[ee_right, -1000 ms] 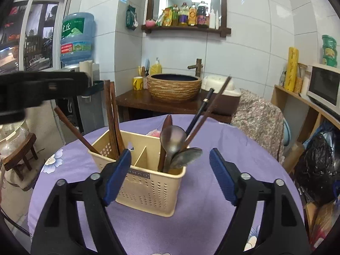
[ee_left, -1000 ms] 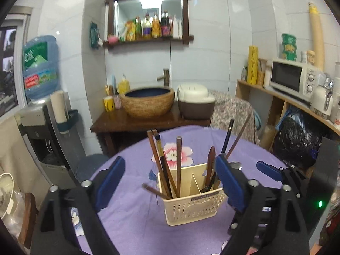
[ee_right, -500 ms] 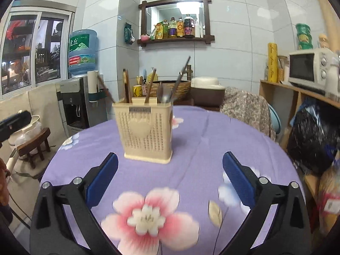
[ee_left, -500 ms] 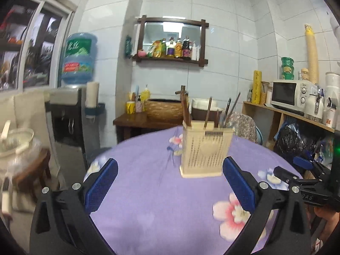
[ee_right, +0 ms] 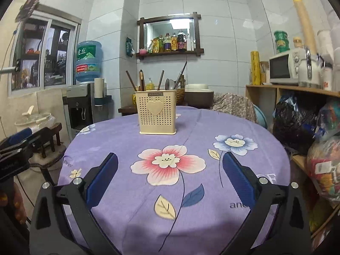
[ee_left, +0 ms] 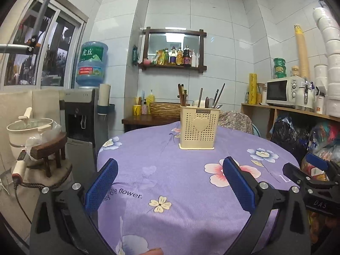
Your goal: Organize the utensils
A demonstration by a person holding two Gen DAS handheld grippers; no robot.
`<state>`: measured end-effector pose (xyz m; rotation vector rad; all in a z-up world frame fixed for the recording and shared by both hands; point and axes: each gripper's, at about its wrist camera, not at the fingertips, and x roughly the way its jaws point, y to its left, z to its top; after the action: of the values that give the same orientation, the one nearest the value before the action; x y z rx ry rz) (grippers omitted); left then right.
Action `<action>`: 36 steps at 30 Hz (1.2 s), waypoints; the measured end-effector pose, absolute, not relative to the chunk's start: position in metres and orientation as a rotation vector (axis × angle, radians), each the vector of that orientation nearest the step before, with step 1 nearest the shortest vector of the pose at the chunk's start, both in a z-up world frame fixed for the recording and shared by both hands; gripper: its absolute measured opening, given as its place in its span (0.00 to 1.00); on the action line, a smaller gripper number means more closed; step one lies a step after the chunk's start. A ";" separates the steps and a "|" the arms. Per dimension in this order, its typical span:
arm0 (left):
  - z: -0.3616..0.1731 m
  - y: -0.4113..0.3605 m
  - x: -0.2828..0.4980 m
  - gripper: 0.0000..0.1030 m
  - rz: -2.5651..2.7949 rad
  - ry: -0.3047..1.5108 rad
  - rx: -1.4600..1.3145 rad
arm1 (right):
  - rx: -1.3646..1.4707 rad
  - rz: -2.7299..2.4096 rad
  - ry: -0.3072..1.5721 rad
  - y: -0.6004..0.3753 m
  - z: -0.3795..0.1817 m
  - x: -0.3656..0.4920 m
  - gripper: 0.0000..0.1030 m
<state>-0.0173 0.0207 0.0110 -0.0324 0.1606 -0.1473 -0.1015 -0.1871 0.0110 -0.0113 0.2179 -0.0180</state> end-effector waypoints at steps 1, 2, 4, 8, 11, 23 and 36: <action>0.011 0.020 -0.021 0.95 -0.136 0.158 -0.028 | -0.027 -0.023 0.208 -0.183 0.013 -0.107 0.94; 0.013 0.020 -0.023 0.95 -0.123 0.156 -0.027 | -0.035 -0.026 0.202 -0.182 0.016 -0.109 0.94; 0.013 0.024 -0.026 0.95 -0.099 0.158 -0.041 | -0.036 -0.041 0.205 -0.181 0.019 -0.112 0.94; 0.015 0.030 -0.031 0.95 -0.059 0.135 -0.054 | -0.045 -0.059 0.213 -0.181 0.023 -0.114 0.94; 0.014 0.027 -0.037 0.95 -0.058 0.128 -0.044 | -0.042 -0.051 0.209 -0.181 0.025 -0.114 0.94; 0.012 0.030 -0.036 0.95 -0.069 0.151 -0.052 | -0.036 -0.018 0.214 -0.179 0.028 -0.109 0.94; 0.016 0.026 -0.040 0.95 -0.078 0.139 -0.039 | -0.017 -0.007 0.220 -0.182 0.028 -0.108 0.94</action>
<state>-0.0396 0.0260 0.0157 -0.0389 0.1395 -0.0777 -0.1078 -0.1818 0.0279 -0.0174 0.2202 -0.0072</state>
